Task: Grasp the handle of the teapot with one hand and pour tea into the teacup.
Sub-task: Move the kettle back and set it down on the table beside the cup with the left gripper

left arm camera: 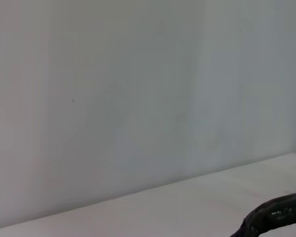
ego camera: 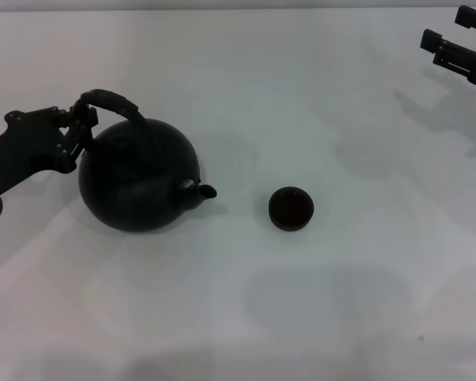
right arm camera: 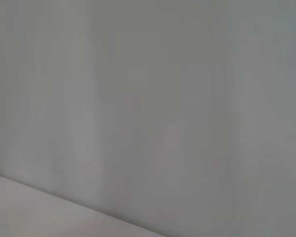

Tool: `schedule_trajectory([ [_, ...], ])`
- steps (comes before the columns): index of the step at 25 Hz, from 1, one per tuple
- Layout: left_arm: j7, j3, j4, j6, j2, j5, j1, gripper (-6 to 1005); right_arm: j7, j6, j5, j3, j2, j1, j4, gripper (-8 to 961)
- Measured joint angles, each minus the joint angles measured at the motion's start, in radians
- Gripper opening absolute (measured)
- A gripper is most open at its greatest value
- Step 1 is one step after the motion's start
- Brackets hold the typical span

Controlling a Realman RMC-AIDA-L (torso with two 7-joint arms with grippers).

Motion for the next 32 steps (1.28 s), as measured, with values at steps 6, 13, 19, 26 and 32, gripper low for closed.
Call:
schedule_trajectory([
  [6, 0.032, 0.001, -0.006, -0.006, -0.003, 0.001, 0.009, 104, 0.0, 0.001, 0.001, 0.0, 0.0, -0.002, 0.001, 785],
  [13, 0.068, 0.0, -0.024, -0.004, -0.004, -0.004, 0.018, 145, 0.0, 0.012, -0.001, 0.0, 0.0, -0.003, 0.014, 785],
  [19, 0.09, -0.001, -0.034, 0.002, -0.004, -0.007, 0.018, 233, 0.0, 0.016, -0.002, 0.0, 0.0, -0.006, 0.014, 785],
  [26, 0.105, -0.001, -0.044, 0.004, -0.006, -0.018, 0.018, 303, 0.0, 0.021, -0.003, 0.0, 0.0, -0.008, 0.014, 784],
  [32, 0.169, 0.001, -0.051, 0.029, -0.006, -0.042, 0.032, 412, 0.0, 0.021, -0.003, 0.0, 0.0, -0.008, 0.015, 784],
])
